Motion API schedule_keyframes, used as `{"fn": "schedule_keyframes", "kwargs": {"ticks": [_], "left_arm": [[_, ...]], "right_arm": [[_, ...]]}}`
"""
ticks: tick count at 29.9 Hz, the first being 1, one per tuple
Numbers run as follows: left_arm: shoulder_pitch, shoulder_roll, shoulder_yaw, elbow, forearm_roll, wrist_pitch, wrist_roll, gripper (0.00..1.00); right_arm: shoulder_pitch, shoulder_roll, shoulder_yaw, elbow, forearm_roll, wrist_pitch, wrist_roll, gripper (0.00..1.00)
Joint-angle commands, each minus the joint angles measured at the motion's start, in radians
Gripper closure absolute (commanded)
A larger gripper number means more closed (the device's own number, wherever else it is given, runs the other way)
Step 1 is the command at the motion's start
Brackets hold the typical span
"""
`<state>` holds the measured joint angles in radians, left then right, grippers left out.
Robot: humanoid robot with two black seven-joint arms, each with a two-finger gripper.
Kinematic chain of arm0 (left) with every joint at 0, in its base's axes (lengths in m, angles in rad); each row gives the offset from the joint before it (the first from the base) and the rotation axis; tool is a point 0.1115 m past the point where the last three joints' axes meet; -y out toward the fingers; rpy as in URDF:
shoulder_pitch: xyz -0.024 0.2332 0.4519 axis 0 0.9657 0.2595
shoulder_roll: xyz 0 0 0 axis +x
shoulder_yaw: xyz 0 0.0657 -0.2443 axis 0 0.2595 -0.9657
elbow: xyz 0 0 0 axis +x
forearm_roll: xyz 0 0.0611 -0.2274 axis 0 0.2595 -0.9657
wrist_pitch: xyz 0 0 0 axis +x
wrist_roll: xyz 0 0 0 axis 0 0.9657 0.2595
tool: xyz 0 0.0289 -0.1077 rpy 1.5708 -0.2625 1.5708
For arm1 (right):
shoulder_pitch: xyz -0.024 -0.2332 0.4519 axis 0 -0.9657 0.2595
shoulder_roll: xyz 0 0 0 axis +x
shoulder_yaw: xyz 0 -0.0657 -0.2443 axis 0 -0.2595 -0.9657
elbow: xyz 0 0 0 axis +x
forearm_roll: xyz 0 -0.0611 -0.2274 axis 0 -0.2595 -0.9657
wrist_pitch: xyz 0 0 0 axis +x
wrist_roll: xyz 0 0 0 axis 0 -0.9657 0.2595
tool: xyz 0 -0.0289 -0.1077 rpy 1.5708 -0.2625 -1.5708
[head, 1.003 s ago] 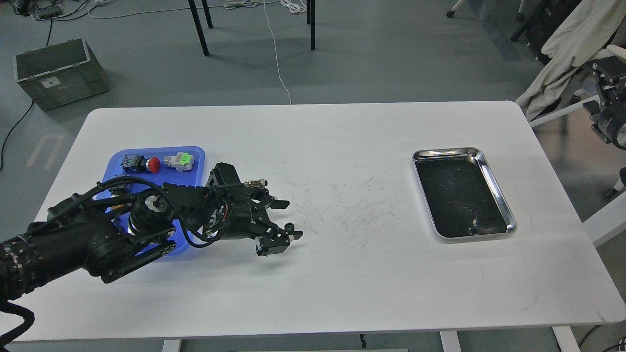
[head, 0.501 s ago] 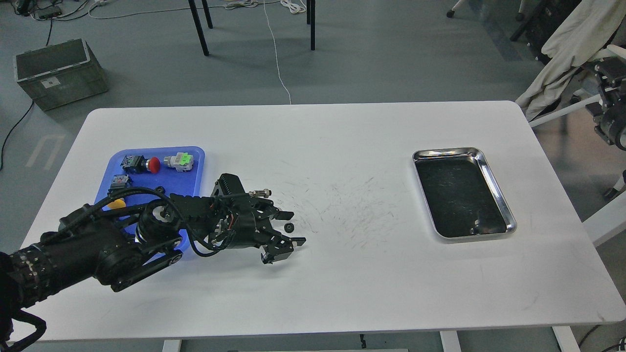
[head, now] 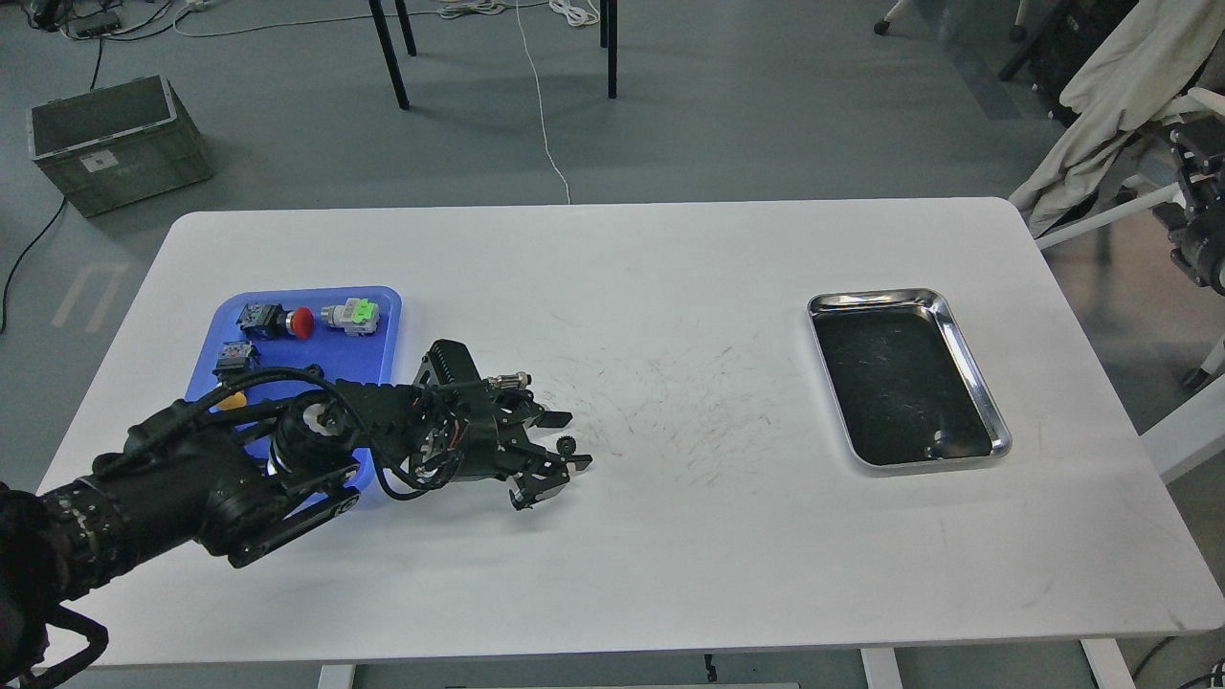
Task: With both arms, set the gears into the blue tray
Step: 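Grasp the black gear on the table with the left gripper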
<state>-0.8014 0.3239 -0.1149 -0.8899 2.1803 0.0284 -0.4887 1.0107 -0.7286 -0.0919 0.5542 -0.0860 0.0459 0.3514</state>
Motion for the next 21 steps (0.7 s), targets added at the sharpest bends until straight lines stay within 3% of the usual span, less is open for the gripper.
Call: {"fn": "schedule_keyframes", "kwargs": {"ticks": [1,7,17,19,21], "left_arm": [[0.004,0.007,0.001,0.002,0.001,0.002,0.000,0.53],[0.002,0.015,0.001,-0.009,0.001,0.002,0.000,0.72],[0.010,0.018,0.003,-0.009,0.001,0.002,0.000,0.81],[0.010,0.020,0.003,-0.009,0.001,0.002,0.000,0.89],[0.010,0.027,0.003,-0.009,0.001,0.002,0.000,0.89]], "right_arm": [[-0.001,0.001,-0.002,0.000,-0.001,0.000,0.000,0.04],[-0.001,0.006,-0.002,-0.010,-0.003,0.000,0.001,0.04],[-0.018,0.009,0.001,-0.027,-0.003,0.006,0.003,0.04],[-0.020,0.009,0.003,-0.027,-0.003,0.006,0.005,0.04],[-0.021,0.009,0.003,-0.027,-0.003,0.006,0.005,0.04]]}}
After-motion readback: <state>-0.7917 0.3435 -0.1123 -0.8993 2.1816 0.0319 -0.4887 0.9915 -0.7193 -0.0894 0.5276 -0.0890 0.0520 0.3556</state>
